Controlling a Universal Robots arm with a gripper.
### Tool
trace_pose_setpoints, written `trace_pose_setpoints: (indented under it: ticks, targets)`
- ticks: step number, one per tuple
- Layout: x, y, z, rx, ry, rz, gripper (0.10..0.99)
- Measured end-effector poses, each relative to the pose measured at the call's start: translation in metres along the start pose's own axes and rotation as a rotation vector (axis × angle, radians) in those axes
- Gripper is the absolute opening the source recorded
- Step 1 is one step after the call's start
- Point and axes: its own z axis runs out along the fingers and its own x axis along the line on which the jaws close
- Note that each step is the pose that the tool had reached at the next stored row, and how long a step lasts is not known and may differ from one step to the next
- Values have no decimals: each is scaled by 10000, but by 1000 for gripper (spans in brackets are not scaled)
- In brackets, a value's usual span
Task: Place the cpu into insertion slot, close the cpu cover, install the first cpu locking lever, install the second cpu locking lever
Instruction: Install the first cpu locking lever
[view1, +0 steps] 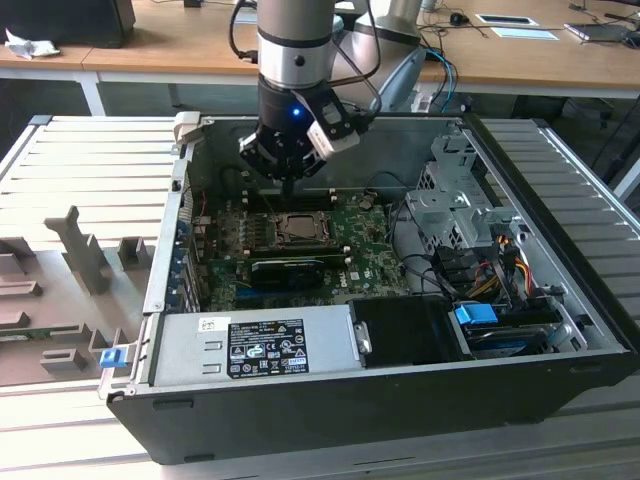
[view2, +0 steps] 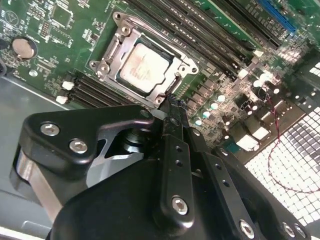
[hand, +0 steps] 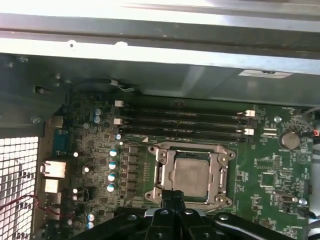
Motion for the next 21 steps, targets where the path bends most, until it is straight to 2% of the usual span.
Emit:
trace_pose_setpoints:
  ticks: [4,8,10,12,14,18,20,21]
  targets:
    - [74,5,23,-9,-6,-22,106]
    - [124,6,119,-12,-1,-250,106]
    - [181,8,140,-10,-5,-254,106]
    - [250,14,149,-12,-27,-255,106]
    - [268,16,155,-9,-64,-254,106]
    - [287,18,173,21,-405,-272,106]
    - [301,19,184,29,-499,-274,106]
    - [304,19,189,31,-513,-275,106]
